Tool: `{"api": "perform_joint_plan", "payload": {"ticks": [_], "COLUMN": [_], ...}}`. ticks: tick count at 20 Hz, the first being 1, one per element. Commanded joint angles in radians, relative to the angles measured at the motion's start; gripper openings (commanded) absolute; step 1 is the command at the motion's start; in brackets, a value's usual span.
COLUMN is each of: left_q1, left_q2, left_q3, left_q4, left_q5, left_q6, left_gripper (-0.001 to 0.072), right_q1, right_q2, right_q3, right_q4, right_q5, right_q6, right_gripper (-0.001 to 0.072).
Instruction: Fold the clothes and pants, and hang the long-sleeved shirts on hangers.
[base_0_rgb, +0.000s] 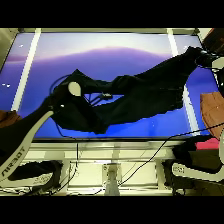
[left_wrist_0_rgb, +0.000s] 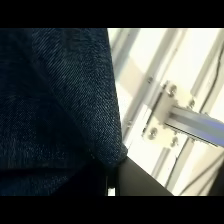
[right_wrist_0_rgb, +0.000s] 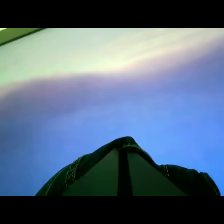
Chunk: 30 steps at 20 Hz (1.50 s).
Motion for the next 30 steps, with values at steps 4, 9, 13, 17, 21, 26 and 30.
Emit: {"api": "perform_joint_plan", "payload": {"ticks": [4, 9, 13, 17, 21, 26, 30], "left_q1": [-0.137, -0.089, 0.045, 0.219, 0.364, 0.457, 0.457], "left_q2": [-0.119, -0.124, -0.114, -0.111, -0.111, -0.111, -0.111], "left_q3": [0.0, 0.005, 0.063, 0.192, 0.29, 0.295, 0.295], "left_q4": [-0.013, -0.012, -0.045, -0.154, -0.299, -0.408, -0.408], "left_q5": [-0.017, -0.051, -0.078, -0.05, 0.006, 0.017, 0.017], "left_q6": [-0.042, -0.197, -0.24, -0.24, -0.236, -0.232, -0.233], "left_gripper": [0.0521, 0.0511, 0.0157, 0.0045, 0.0045, 0.0045, 0.0045], "right_q1": [0.0, -0.037, -0.158, -0.277, -0.343, -0.344, -0.344], "right_q2": [-0.008, 0.036, 0.093, 0.092, 0.09, 0.073, 0.024], "right_q3": [0.001, 0.001, 0.001, -0.016, -0.129, -0.341, -0.42], "right_q4": [-0.012, -0.053, -0.054, -0.053, -0.017, -0.004, 0.085], "right_q5": [-0.022, 0.07, 0.276, 0.6, 0.764, 0.762, 0.628], "right_q6": [0.02, 0.021, 0.018, -0.126, -0.147, -0.128, -0.038], "right_gripper": [0.0397, 0.0395, 0.0392, 0.0392, 0.0479, 0.0568, 0.0567]}}
